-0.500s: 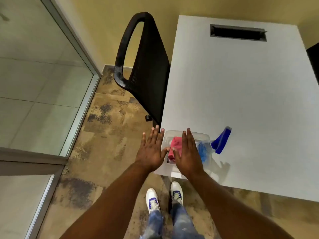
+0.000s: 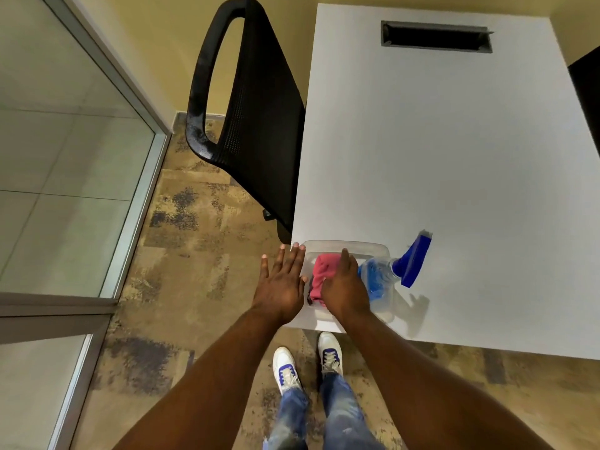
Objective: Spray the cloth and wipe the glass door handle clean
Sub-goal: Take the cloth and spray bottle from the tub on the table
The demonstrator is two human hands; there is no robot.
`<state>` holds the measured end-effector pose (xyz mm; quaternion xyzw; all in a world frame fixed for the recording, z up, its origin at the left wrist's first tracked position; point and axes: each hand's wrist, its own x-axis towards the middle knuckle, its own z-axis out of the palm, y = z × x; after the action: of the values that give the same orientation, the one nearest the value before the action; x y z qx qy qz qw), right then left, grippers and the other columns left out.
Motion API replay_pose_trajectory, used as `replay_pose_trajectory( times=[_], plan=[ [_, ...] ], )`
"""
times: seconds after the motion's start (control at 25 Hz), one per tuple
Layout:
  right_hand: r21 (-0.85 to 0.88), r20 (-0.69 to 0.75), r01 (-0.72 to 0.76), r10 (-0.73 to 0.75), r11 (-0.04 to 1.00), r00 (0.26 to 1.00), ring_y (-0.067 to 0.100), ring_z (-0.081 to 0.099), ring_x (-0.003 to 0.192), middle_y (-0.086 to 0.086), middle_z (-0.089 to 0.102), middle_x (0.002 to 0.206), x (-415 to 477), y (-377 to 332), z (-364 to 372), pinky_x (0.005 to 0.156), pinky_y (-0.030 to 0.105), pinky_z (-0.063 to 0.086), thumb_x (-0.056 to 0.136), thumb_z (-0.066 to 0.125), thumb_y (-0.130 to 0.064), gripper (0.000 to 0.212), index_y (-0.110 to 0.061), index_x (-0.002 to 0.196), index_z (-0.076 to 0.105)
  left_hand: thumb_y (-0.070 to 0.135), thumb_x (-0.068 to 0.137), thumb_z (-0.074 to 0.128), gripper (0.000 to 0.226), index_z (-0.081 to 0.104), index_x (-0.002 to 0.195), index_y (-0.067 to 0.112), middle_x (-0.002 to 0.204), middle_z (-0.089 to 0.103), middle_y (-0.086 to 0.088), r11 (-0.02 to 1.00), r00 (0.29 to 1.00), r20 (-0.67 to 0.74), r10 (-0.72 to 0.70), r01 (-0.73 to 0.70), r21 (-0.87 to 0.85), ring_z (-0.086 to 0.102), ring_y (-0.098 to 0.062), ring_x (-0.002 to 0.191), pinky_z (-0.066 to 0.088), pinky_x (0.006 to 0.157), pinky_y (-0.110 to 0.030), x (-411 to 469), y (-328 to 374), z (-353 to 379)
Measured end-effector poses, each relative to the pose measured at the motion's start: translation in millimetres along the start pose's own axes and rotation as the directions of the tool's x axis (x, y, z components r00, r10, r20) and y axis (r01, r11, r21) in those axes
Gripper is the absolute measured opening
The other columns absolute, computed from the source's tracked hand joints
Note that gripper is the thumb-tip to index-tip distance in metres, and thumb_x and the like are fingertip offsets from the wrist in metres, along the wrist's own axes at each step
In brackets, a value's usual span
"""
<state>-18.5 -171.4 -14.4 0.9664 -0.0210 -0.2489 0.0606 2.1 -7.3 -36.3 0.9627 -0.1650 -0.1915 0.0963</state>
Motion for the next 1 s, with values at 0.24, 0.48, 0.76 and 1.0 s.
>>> replay_pose_trajectory(
  times=[0.24, 0.48, 0.76, 1.0],
  plan=[
    [0.627, -0.021, -0.167, 0.231, 0.761, 0.973, 0.025, 0.063, 0.124, 0.007, 0.060, 0.141, 7, -7, -9, 0.110, 0.036, 0.046, 0.096, 0.063, -0.048, 0.090, -0.026, 0.163, 0.006, 0.054, 0.109, 0.025, 0.072, -0.007, 0.168, 0.025, 0.177, -0.004, 0.002, 0.988, 0.999, 0.031, -0.035, 0.039, -0.149, -0.015, -0.017, 0.159, -0.014, 0.124, -0.044, -1, 8, -19],
    [0.922, -0.128, 0.003, 0.298, 0.386, 0.946, 0.023, 0.070, 0.108, -0.001, 0.071, 0.126, -17, 2, -33, 0.094, 0.031, 0.056, 0.084, 0.081, -0.042, 0.076, -0.039, 0.148, 0.039, 0.055, 0.095, 0.070, 0.092, 0.017, 0.167, 0.034, 0.171, 0.032, 0.001, 0.614, 0.978, 0.107, -0.178, 0.195, -0.765, 0.042, -0.031, 0.151, 0.041, 0.117, -0.045, 4, 32, -74],
    [0.968, -0.236, 0.199, 0.299, 0.151, 0.924, 0.013, 0.066, 0.101, 0.000, 0.067, 0.134, -38, 11, -89, 0.082, 0.021, 0.055, 0.088, 0.078, -0.037, 0.065, -0.037, 0.144, 0.045, 0.051, 0.080, 0.083, 0.041, 0.077, 0.113, 0.028, 0.110, 0.081, 0.004, 0.079, 0.981, 0.179, -0.080, 0.185, -0.980, 0.072, -0.025, 0.110, 0.061, 0.079, -0.027, -5, 34, -141],
    [0.771, -0.631, 0.452, 0.446, 0.448, 0.634, 0.012, 0.063, 0.115, -0.009, 0.065, 0.128, -71, 31, -123, 0.099, 0.033, 0.055, 0.092, 0.071, -0.022, 0.047, -0.024, 0.136, 0.056, 0.037, 0.090, 0.078, 0.007, 0.084, 0.093, 0.038, 0.099, 0.082, 0.005, 0.018, 0.986, 0.113, -0.126, 0.116, -0.993, 0.079, -0.010, 0.083, 0.062, 0.066, -0.026, -4, 47, -165]
  ],
)
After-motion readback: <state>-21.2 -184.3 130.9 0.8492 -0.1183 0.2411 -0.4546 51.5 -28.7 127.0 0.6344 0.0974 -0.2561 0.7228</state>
